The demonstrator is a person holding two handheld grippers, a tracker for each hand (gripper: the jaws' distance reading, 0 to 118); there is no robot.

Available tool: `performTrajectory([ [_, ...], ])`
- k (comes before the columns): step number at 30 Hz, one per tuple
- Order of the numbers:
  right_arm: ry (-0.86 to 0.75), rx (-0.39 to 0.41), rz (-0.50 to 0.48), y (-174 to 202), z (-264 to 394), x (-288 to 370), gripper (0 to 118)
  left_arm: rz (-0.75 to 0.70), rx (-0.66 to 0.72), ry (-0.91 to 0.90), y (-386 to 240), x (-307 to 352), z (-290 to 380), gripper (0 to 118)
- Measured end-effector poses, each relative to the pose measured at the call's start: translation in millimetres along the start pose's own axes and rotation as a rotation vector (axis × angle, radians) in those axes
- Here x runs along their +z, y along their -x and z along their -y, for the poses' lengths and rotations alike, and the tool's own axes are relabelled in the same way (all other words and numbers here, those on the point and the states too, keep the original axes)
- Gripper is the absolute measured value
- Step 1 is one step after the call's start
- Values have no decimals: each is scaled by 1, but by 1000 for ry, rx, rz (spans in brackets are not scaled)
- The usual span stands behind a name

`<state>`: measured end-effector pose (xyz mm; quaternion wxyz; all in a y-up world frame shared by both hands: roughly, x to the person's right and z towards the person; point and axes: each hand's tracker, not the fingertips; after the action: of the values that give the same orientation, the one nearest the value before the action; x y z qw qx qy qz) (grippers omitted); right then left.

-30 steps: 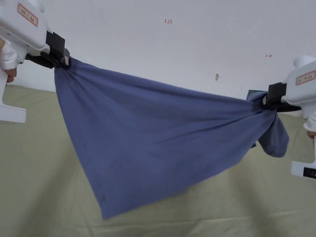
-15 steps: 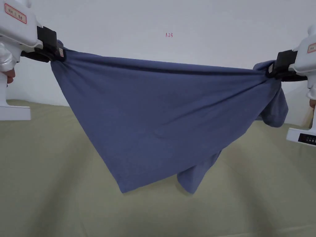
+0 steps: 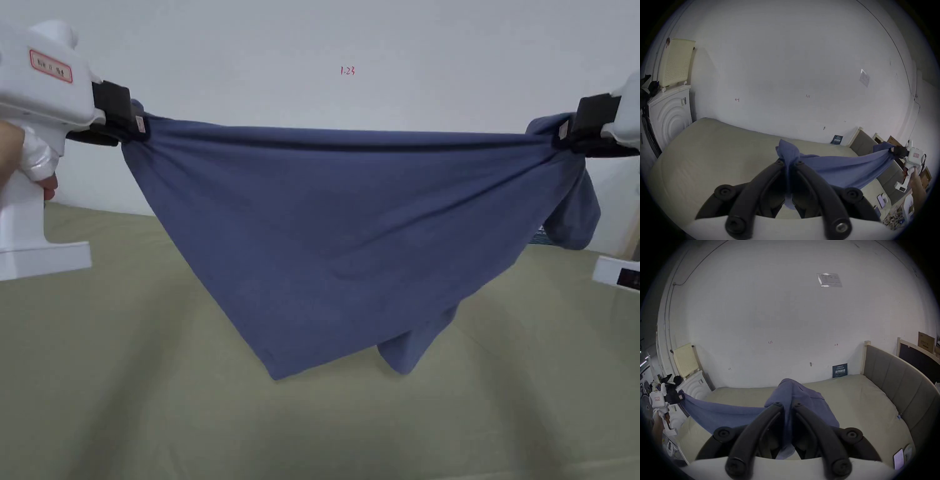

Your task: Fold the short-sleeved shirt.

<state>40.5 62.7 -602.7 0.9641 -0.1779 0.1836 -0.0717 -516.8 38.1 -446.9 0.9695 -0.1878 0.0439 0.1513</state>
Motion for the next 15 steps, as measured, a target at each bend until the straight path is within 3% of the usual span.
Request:
performTrajectory([
  [5,44,22,-5,-3,44,4,8,23,58,28,23,-3,32,4],
  [15,158,-56,-14,-28,146,41,8,63,99,163,42,21,134,4],
])
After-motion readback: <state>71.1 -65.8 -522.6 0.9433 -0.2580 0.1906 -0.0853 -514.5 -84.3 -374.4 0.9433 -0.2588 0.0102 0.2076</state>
